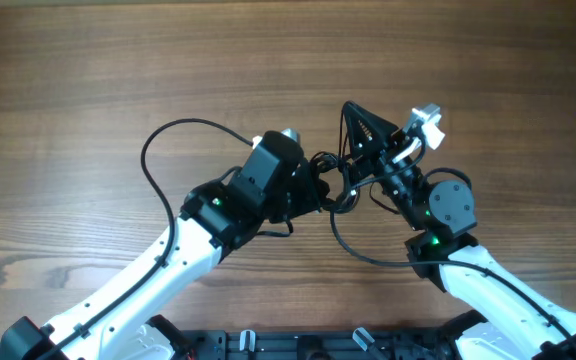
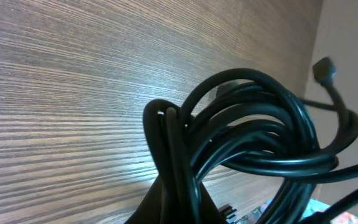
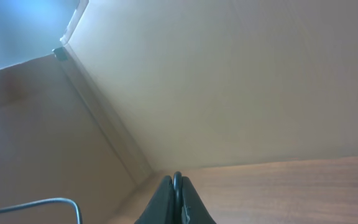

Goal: Untangle cables

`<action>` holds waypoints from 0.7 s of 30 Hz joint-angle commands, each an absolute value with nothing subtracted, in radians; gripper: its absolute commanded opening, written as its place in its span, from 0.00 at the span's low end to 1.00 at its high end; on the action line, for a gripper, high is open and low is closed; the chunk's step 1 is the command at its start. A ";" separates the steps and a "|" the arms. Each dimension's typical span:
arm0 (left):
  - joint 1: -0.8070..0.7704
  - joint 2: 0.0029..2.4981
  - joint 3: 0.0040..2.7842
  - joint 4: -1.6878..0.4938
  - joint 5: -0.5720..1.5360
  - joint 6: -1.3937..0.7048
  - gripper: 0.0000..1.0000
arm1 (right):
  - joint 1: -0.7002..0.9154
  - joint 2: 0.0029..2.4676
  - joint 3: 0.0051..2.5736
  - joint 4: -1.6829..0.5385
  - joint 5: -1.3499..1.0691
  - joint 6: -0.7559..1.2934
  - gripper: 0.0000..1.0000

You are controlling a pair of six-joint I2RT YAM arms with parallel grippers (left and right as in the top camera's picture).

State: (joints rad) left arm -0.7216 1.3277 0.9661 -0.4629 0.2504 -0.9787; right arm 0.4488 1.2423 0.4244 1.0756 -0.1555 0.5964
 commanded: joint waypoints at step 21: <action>-0.729 1.362 0.970 -0.427 0.363 -1.085 0.04 | 0.446 1.408 0.486 1.057 -0.157 0.466 0.04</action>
State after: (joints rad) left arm -0.7433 1.3579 0.9661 -0.4332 0.3141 -1.0695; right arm 0.4488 1.3952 0.4610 1.0370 -0.1566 0.6159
